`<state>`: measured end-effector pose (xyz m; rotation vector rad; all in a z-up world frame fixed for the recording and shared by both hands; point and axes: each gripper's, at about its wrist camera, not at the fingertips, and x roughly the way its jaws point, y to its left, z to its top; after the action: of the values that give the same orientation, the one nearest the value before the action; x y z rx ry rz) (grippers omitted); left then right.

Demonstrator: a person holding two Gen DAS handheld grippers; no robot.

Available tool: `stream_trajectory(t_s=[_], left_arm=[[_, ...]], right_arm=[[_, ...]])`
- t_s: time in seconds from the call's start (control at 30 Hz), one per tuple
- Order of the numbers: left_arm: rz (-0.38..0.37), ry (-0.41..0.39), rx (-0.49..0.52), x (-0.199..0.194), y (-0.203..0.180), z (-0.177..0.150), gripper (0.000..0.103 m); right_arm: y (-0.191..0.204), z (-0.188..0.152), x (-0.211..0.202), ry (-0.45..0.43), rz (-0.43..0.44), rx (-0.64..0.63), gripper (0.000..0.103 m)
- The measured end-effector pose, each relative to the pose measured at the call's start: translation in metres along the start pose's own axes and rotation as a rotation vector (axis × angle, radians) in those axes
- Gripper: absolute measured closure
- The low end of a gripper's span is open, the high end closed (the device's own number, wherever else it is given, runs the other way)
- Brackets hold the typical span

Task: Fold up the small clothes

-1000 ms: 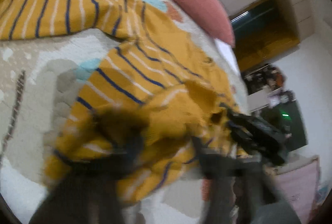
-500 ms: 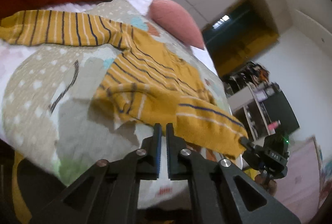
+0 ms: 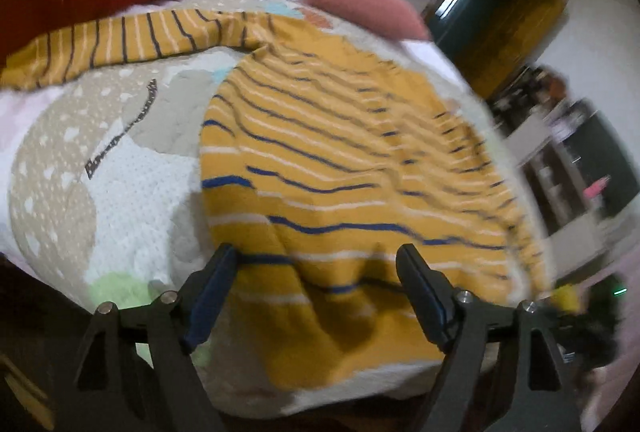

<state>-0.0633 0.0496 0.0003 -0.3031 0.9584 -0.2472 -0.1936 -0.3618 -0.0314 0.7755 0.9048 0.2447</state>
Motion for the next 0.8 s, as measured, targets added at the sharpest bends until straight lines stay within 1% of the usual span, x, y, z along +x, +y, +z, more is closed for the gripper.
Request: stream_trajectory(t_s=[0.07, 0.1, 0.13, 0.17, 0.2, 0.23, 0.3, 0.37, 0.43, 0.47, 0.5, 0.53, 0.57, 0.6, 0.63, 0.7, 0.77, 0.8], left_arm=[[0.017, 0.049, 0.008, 0.016, 0.000, -0.003, 0.020], [0.031, 0.057, 0.017, 0.019, 0.000, -0.005, 0.020], [0.051, 0.062, 0.045, 0.020, -0.004, -0.007, 0.029], [0.069, 0.064, 0.083, 0.017, -0.007, -0.008, 0.043], [0.085, 0.073, 0.106, 0.015, -0.007, -0.008, 0.073], [0.083, 0.086, 0.108, 0.011, -0.004, -0.007, 0.080], [0.042, 0.097, 0.053, 0.001, 0.012, -0.005, 0.083], [0.037, 0.103, 0.016, -0.006, 0.022, -0.006, 0.083], [0.023, 0.090, -0.006, -0.013, 0.025, -0.010, 0.074], [0.013, 0.075, -0.011, -0.018, 0.024, -0.011, 0.072], [0.008, 0.066, -0.008, -0.021, 0.022, -0.012, 0.068], [-0.005, 0.054, -0.001, -0.027, 0.018, -0.013, 0.058], [-0.011, 0.042, 0.002, -0.031, 0.016, -0.013, 0.051], [-0.012, 0.025, 0.007, -0.035, 0.012, -0.012, 0.039], [-0.010, 0.005, 0.016, -0.039, 0.007, -0.010, 0.033], [-0.010, -0.024, 0.045, -0.046, -0.004, -0.006, 0.032], [-0.018, -0.045, 0.071, -0.051, -0.017, 0.000, 0.027], [-0.019, -0.058, 0.082, -0.053, -0.023, 0.002, 0.021]], right_arm=[[0.000, 0.005, 0.006, -0.010, 0.003, -0.011, 0.052], [-0.001, 0.008, 0.009, -0.010, 0.007, -0.015, 0.051], [0.001, 0.010, 0.014, -0.008, 0.007, -0.018, 0.050], [0.002, 0.010, 0.019, -0.006, 0.004, -0.022, 0.050], [0.004, 0.011, 0.025, 0.000, -0.004, -0.030, 0.050], [0.005, 0.011, 0.030, 0.004, -0.011, -0.036, 0.050], [0.010, 0.012, 0.039, 0.012, -0.027, -0.060, 0.050], [0.012, 0.011, 0.042, 0.010, -0.038, -0.080, 0.050], [0.012, 0.012, 0.044, 0.001, -0.051, -0.089, 0.048], [0.010, 0.013, 0.045, -0.003, -0.050, -0.084, 0.047], [0.007, 0.014, 0.044, -0.008, -0.046, -0.072, 0.047], [0.003, 0.015, 0.043, -0.014, -0.042, -0.061, 0.047], [-0.001, 0.016, 0.041, -0.023, -0.036, -0.050, 0.047], [-0.006, 0.018, 0.039, -0.032, -0.030, -0.038, 0.047], [-0.009, 0.019, 0.037, -0.040, -0.028, -0.027, 0.047], [-0.015, 0.021, 0.033, -0.060, -0.027, -0.004, 0.047], [-0.022, 0.023, 0.027, -0.077, -0.023, 0.021, 0.047], [-0.025, 0.023, 0.026, -0.086, -0.019, 0.034, 0.047]])
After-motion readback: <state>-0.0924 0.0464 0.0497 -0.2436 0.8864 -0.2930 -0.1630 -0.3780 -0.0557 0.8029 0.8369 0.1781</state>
